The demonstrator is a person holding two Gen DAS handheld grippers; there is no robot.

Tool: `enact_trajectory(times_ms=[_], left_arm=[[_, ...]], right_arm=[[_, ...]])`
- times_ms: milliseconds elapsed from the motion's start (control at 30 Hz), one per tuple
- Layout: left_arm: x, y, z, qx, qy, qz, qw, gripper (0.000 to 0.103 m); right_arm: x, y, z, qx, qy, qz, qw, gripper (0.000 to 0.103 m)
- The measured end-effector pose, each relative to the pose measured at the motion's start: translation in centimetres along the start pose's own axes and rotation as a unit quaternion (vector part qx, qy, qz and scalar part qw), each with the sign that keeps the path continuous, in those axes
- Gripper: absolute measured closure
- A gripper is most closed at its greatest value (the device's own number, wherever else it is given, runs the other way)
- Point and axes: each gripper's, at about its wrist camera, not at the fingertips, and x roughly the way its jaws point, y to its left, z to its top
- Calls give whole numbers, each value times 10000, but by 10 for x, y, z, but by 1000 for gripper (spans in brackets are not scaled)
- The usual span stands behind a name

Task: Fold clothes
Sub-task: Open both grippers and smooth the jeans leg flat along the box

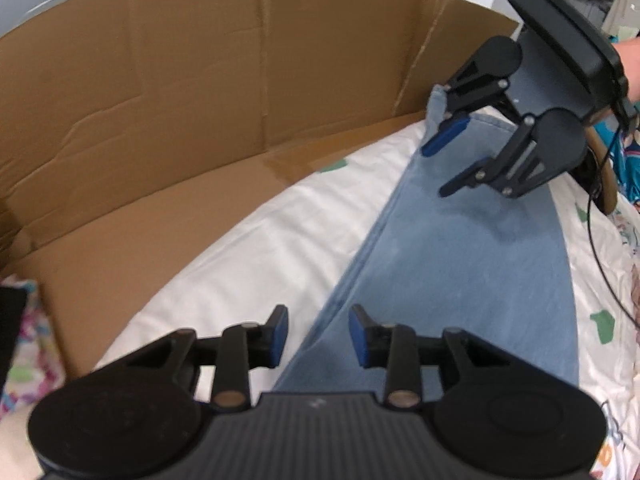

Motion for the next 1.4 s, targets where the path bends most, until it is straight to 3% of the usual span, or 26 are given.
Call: enact_trajectory(times_ms=[300,467,533,567,667,833,1167,1400], left_arm=[[33,-18,5,91,234,-335,9991,68],[35,-11,6,-123,169,-401,9990,88],[33,-9,6,-184,131,-415,9989,94],[32,-9,6,-175,109,-396,9990,96],[31,-11,7,-206,20,-284,9994,98],[28,-12,10,-289,-128,-110,9994,102],[54,-11,13,-424,170,95,9989,100],[39,-21,22,-483,55,297,9984,87]], right_arm=[[20,-1,-1,-289,108,-74,9995,59],[40,-1,5,-699,439,116,9965,61],[42,0,7,-872,574,161,9944,77],[43,0,7,-941,639,75,9935,98],[38,0,5,-922,656,66,9936,102],[29,-5,1,-759,561,-63,9955,103],[52,-10,1,-233,657,-313,9971,100],[2,-34,-26,485,285,-444,9974,70]])
